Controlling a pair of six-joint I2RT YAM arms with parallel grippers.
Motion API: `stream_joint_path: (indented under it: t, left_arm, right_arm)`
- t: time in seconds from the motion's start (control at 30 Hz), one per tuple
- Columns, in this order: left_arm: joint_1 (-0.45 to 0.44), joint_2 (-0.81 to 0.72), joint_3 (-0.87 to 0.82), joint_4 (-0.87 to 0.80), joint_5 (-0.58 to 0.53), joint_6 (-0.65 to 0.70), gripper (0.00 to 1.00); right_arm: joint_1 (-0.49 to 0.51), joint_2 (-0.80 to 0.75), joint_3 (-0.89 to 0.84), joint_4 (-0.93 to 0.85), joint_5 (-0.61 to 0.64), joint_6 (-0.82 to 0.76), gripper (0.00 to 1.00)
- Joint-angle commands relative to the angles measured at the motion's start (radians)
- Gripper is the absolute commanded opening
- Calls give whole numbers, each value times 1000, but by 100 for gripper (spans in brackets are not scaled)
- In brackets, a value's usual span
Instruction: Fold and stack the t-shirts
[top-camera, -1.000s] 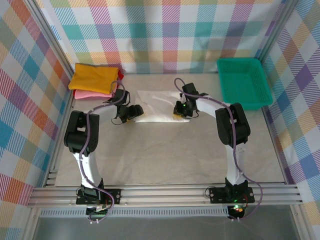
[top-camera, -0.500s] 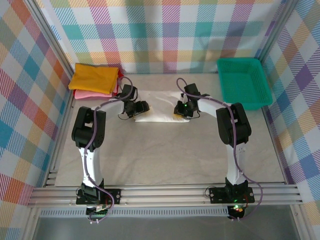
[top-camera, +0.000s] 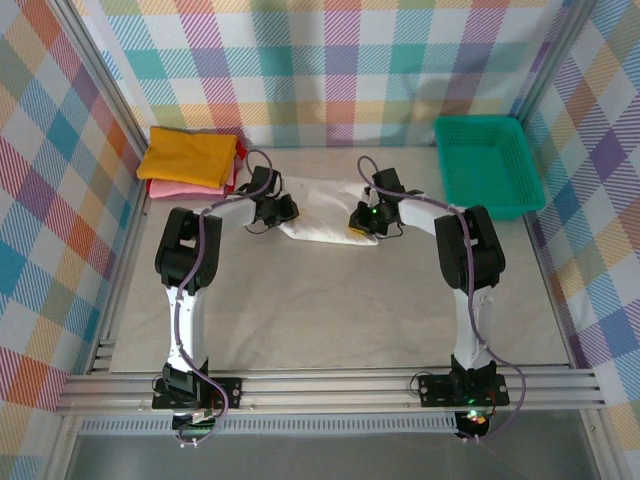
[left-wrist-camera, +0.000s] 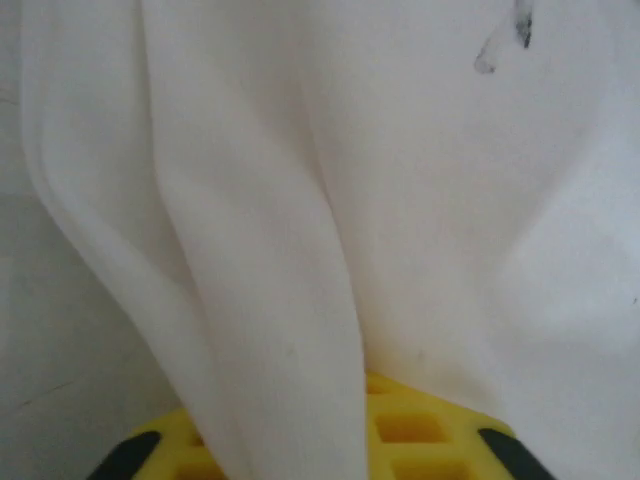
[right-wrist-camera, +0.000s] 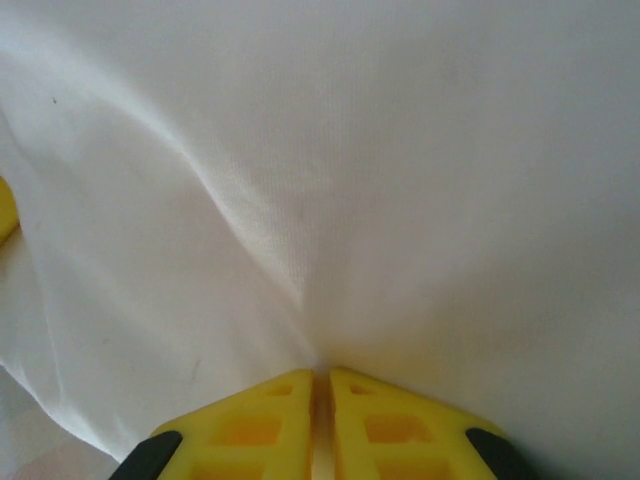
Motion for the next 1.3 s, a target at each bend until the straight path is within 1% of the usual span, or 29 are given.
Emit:
stream_joint_path:
  t: [0.0,0.03,0.07,0.17,0.27,0.3,0.37,0.47,0.53,0.67,0.8,0.87,0.97,1.17,1.27]
  left_arm:
    - [-20,15,-11,17,17,17,3]
    - [-15,9,-12,17,17,19,0]
    - [-7,2,-14,20,15,20,0]
    - [18,-19,-2,6,-4,42,0]
    - [25,-36,71,-87,-88,120,0]
    - [24,-40,105,-114,-127,149,0]
    - [26,-46,161,-192,-192,202,0]
    - [29,-38,270,-267,-272,290,0]
    - [36,-24,338,-311,-309,350,0]
    - [60,13,496,-385,-355,472,0]
    - [104,31,595,-396,-354,567,0]
    - [124,48,664,-415,-330,623,0]
    - [155,83,768,-439,-299,685,0]
    - [219,179,1056,-562,-211,805,0]
    - [260,197,1122,-552,-173,814,0]
  right_arm:
    - [-8,-78,-17,-29,-32,4,16]
    - [-10,-104,-23,-26,-45,2,18]
    - [-16,-138,-32,-21,-63,3,21]
    - [-38,-251,-85,26,-110,11,37]
    - [-61,-367,-170,98,-118,16,47]
    - [-68,-398,-200,130,-110,19,52]
    - [-75,-438,-261,188,-88,12,57]
    - [-76,-443,-299,221,-79,5,58]
    - [-77,-422,-299,229,-99,8,59]
    - [-76,-376,-295,257,-138,6,60]
    - [-76,-347,-287,271,-179,-8,63]
    - [-72,-335,-284,278,-200,-24,74]
    - [-67,-319,-276,278,-226,-51,79]
    - [-65,-283,-278,271,-257,-27,81]
    - [-65,-270,-285,272,-262,-8,82]
